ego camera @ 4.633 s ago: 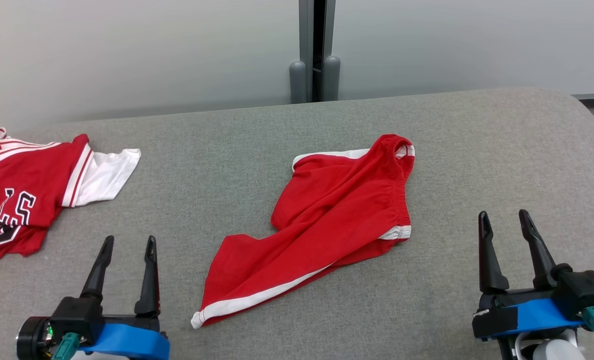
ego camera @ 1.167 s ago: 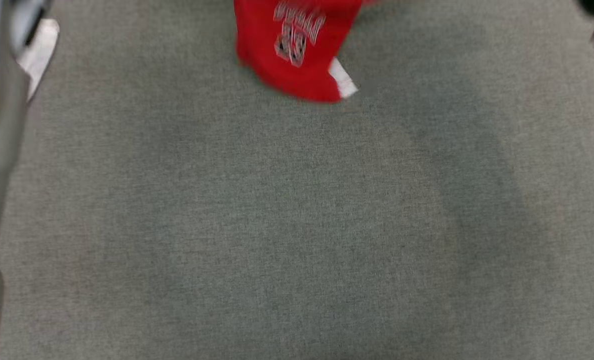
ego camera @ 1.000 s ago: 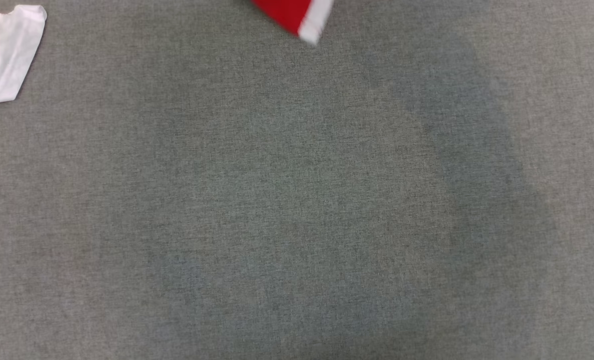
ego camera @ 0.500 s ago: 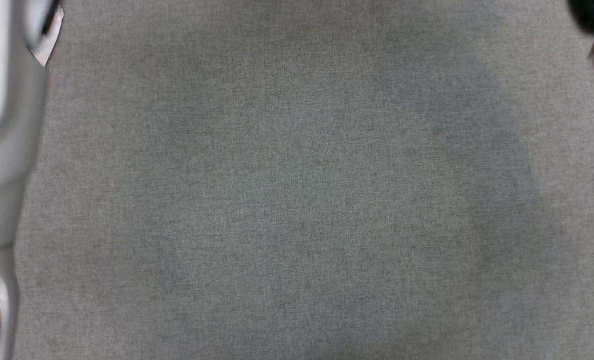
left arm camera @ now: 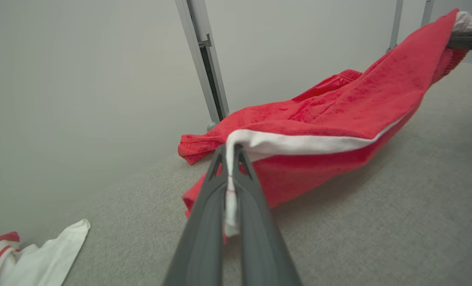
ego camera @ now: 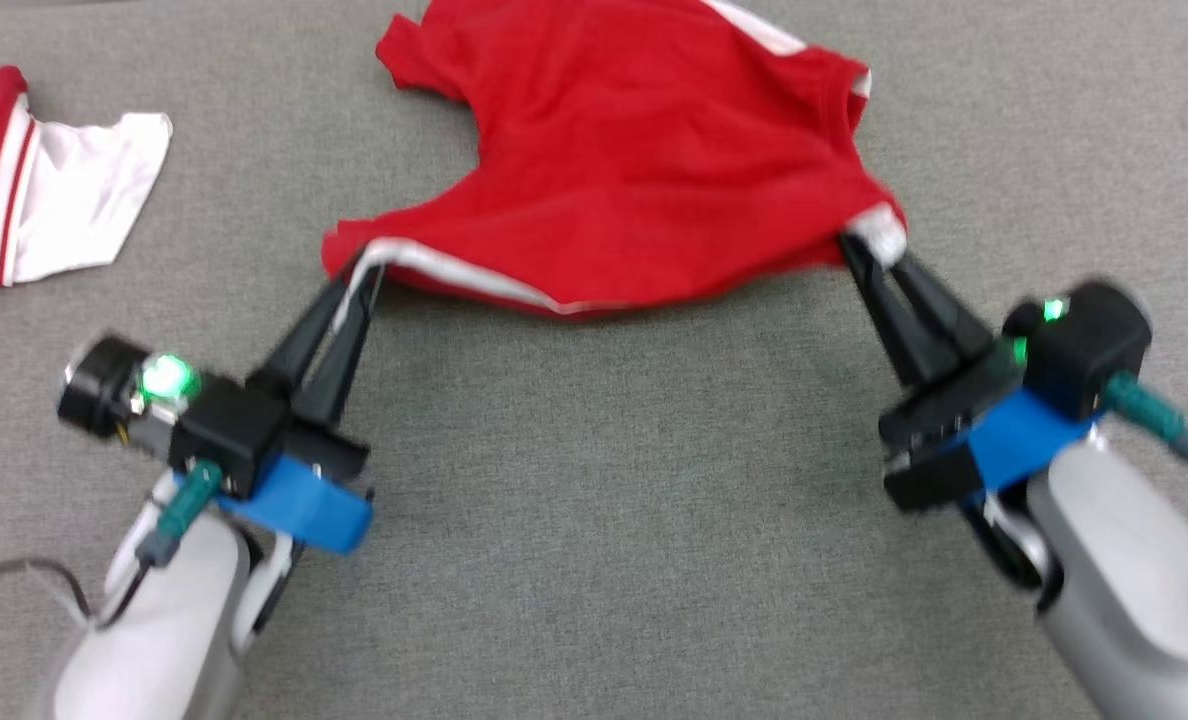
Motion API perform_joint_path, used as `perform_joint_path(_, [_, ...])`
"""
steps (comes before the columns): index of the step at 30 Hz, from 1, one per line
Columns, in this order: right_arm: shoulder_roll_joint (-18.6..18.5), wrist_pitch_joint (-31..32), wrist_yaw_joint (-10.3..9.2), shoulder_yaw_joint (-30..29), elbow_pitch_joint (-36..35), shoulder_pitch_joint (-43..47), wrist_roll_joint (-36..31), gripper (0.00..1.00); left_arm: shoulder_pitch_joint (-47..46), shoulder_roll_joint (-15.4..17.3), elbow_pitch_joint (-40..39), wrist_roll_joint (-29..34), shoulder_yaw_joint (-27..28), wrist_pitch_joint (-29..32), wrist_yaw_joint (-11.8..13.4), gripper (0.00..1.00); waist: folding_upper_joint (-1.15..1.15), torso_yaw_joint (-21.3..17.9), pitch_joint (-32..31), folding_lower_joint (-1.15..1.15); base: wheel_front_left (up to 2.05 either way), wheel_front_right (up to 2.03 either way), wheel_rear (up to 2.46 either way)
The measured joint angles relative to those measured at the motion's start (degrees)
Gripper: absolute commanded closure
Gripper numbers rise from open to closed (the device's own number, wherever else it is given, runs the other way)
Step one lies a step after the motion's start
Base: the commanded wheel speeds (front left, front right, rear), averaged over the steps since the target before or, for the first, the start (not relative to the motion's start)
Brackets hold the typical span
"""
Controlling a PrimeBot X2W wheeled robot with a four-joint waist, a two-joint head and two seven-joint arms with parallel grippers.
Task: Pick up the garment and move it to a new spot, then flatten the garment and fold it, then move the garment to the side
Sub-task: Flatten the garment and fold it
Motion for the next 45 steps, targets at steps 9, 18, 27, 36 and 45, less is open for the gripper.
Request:
perform_joint_path(9, [-1.4,0.0,0.01,2.1,-5.0,18.7,1.6,1.00,18.0,-0.3,-3.6,-1.6,1.6,0.0,2.0,1.00,0.00,-0.2,-6.2,0.00,0.00,0.00,0.00])
perform_joint_path(18, [-1.9,0.0,0.01,0.6,-7.9,31.8,2.4,1.00,30.9,-1.0,-4.8,-1.9,2.3,0.0,3.1,1.00,0.00,0.0,-12.2,0.00,0.00,0.00,0.00])
perform_joint_path(27, [-1.9,0.0,0.01,0.1,-9.8,34.5,2.6,1.00,30.1,0.2,-4.7,-0.3,2.0,0.0,1.2,1.00,0.00,0.5,-14.6,0.01,0.00,0.00,0.00])
perform_joint_path(36, [-0.8,0.0,0.01,-3.5,-12.2,30.2,1.0,1.00,14.9,5.2,-2.3,3.4,-0.3,0.5,-3.4,1.00,0.00,-0.7,-11.9,0.02,0.00,0.00,0.00])
perform_joint_path(45, [3.4,0.0,0.01,-6.0,-12.2,19.8,-1.4,1.00,-5.2,9.5,1.3,4.5,-5.7,3.0,-4.8,1.00,0.00,-4.8,-4.3,0.03,0.00,0.00,0.00])
